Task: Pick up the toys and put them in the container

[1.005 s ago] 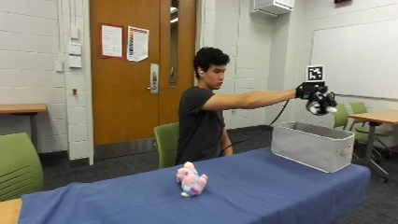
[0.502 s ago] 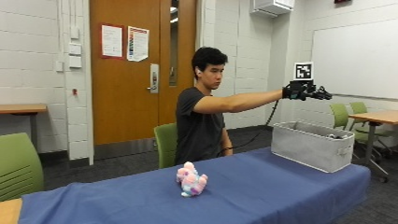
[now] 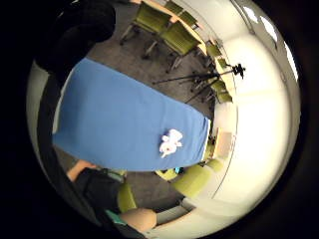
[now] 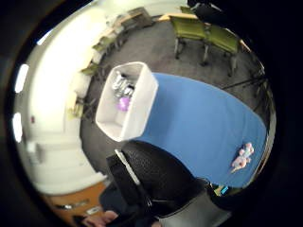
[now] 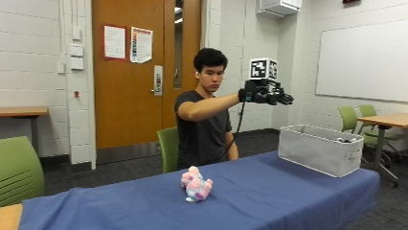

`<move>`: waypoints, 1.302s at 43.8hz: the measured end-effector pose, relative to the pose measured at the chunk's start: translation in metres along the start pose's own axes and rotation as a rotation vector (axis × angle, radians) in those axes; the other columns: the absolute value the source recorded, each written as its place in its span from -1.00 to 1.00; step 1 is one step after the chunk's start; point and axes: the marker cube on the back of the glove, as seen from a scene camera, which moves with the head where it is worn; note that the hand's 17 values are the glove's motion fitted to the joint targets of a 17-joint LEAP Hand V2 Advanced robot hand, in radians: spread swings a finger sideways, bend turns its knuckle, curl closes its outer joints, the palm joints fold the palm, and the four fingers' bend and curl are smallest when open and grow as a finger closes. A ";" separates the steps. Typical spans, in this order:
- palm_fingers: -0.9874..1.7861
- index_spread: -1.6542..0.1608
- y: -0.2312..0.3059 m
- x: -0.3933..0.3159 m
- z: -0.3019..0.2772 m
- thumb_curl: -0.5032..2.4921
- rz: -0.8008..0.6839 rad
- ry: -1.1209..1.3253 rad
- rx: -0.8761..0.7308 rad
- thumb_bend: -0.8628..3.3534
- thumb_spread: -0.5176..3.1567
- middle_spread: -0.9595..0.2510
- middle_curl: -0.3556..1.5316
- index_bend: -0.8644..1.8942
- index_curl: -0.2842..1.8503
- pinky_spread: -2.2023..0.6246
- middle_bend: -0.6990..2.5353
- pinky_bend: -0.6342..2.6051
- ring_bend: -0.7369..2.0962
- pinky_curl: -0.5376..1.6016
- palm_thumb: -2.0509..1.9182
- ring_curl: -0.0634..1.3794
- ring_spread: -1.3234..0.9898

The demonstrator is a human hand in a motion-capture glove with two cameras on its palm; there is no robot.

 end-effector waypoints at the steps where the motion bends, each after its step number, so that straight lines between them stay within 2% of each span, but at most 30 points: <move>1: -0.32 0.49 0.007 0.015 0.005 -0.50 0.016 0.012 -0.002 -0.65 -0.21 0.49 -0.17 -0.28 -0.39 0.54 -0.39 -0.06 -0.11 -0.18 -0.05 -0.54 0.00; 13: -0.29 0.47 0.066 0.163 0.082 -0.54 0.241 -0.006 -0.059 -0.65 -0.20 0.48 -0.18 -0.25 -0.40 0.53 -0.40 -0.07 -0.13 -0.18 -0.05 -0.54 -0.03; 22: -0.28 0.46 0.092 0.230 0.158 -0.55 0.365 -0.050 -0.090 -0.64 -0.19 0.47 -0.18 -0.24 -0.39 0.54 -0.40 -0.08 -0.14 -0.19 -0.04 -0.55 -0.04; 36: -0.33 0.42 0.121 0.260 0.280 -0.56 0.428 -0.114 -0.269 -0.63 -0.16 0.48 -0.23 -0.21 -0.35 0.54 -0.48 -0.05 -0.27 -0.17 -0.02 -0.59 -0.01; 41: -0.34 0.43 0.145 0.260 0.305 -0.56 0.420 -0.105 -0.315 -0.62 -0.15 0.48 -0.25 -0.24 -0.35 0.54 -0.49 -0.02 -0.29 -0.16 -0.01 -0.60 0.01; 46: -0.34 0.43 0.160 0.261 0.310 -0.56 0.426 -0.127 -0.282 -0.62 -0.14 0.47 -0.28 -0.24 -0.35 0.54 -0.48 0.00 -0.30 -0.16 -0.01 -0.59 0.01; 49: -0.26 0.42 0.174 0.262 0.312 -0.55 0.434 -0.170 -0.233 -0.61 -0.13 0.42 -0.29 -0.27 -0.37 0.50 -0.48 0.07 -0.26 -0.13 0.01 -0.57 -0.01; 57: 0.00 0.40 0.197 0.249 0.309 -0.51 0.444 -0.202 -0.154 -0.57 -0.06 0.31 -0.26 -0.23 -0.36 0.44 -0.40 -0.06 -0.04 -0.19 0.08 -0.47 -0.12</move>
